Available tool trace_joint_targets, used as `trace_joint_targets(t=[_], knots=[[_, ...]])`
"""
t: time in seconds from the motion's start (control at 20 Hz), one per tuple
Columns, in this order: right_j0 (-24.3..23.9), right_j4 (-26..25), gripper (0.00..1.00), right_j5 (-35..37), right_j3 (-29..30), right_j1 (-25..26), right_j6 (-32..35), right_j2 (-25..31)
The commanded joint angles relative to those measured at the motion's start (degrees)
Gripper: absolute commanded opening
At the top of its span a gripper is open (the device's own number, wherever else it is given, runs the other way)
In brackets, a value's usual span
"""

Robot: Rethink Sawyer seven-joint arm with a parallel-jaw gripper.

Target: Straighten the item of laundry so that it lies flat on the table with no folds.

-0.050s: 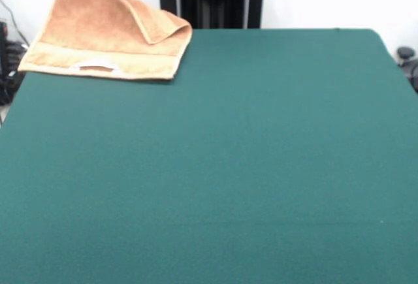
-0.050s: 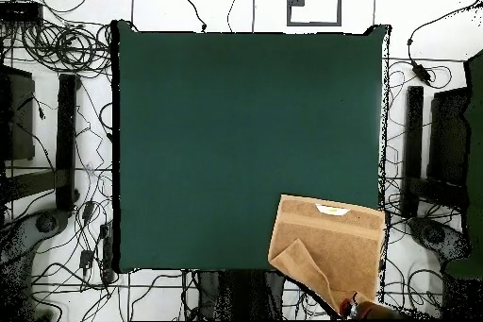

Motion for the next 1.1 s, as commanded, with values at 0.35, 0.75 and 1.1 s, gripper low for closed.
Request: trace_joint_targets(t=[0.35,0.75,1.1], knots=[[42.00,5.30,0.00,-59.66,-15.86,27.09,11.46,-38.56],[40.68,13.47,0.00,-67.16,-14.12,30.10,4.08,-37.11],[39.68,11.39,0.00,-64.65,-14.81,29.19,4.80,-35.33]])
